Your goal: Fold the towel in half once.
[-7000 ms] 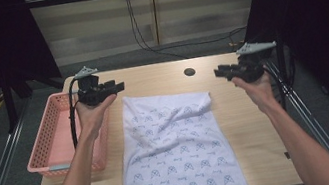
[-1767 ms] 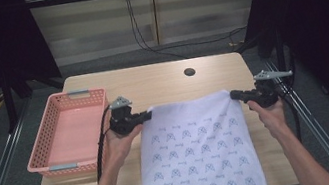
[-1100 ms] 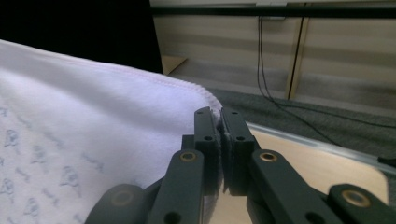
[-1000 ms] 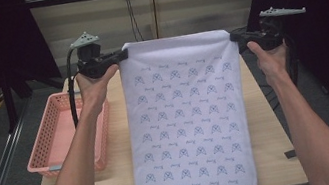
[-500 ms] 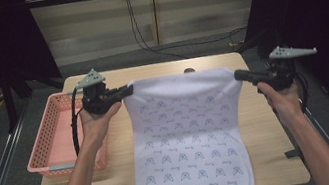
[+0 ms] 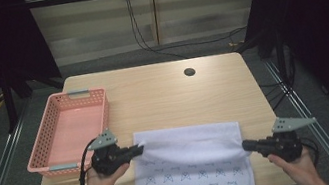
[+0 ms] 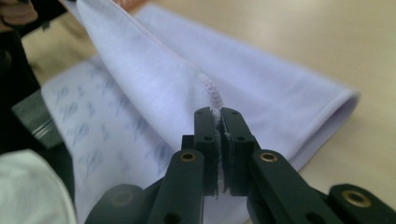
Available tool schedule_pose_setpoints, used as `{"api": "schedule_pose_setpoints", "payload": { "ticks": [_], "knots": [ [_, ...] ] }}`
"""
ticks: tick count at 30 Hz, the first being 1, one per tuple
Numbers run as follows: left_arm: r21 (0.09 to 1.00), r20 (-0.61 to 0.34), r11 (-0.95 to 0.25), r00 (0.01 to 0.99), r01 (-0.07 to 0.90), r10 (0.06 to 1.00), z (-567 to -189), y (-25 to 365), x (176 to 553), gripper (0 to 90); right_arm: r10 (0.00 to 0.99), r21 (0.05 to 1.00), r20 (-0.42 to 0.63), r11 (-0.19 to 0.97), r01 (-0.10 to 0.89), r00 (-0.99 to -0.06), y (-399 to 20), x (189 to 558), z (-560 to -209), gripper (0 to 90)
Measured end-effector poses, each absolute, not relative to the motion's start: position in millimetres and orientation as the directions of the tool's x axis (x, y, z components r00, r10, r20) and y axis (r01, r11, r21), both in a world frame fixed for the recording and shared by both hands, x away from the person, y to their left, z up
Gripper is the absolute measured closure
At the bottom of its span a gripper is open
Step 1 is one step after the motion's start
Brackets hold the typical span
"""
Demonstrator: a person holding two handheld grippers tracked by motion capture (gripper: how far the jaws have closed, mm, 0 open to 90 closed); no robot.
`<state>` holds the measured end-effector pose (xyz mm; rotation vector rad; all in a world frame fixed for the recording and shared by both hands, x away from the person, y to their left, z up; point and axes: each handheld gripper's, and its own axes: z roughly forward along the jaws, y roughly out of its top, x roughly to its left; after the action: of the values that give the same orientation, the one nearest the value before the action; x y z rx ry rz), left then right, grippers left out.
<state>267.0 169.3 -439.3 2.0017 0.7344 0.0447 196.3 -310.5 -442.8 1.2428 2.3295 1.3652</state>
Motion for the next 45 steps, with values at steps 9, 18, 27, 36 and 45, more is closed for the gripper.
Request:
{"api": "schedule_pose_setpoints", "payload": {
  "ticks": [9,18,27,36,45],
  "knots": [
    [0.706,-0.328,-0.465,0.829,0.533,0.453,-477.7,161.6,242.3,86.8,0.738,0.675,0.265,0.317,0.666,-0.621,-301.3,173.8,-473.0,86.0],
    [0.607,-0.344,-0.517,0.787,0.603,0.513,-493.7,149.0,257.6,87.1,0.759,0.609,0.243,0.366,0.704,-0.604,-297.8,187.9,-490.3,86.6],
    [0.635,-0.301,-0.474,0.760,0.611,0.577,-495.8,135.6,298.6,87.4,0.812,0.642,0.202,0.313,0.700,-0.548,-308.7,230.8,-494.0,86.7],
    [0.656,-0.273,-0.425,0.721,0.623,0.637,-498.1,127.5,339.4,87.4,0.839,0.665,0.173,0.286,0.689,-0.515,-315.7,280.1,-496.8,86.4],
    [0.682,-0.240,-0.392,0.696,0.617,0.677,-500.8,125.9,361.4,87.4,0.849,0.668,0.156,0.285,0.687,-0.504,-314.3,301.2,-497.4,86.3]
  ]
}}
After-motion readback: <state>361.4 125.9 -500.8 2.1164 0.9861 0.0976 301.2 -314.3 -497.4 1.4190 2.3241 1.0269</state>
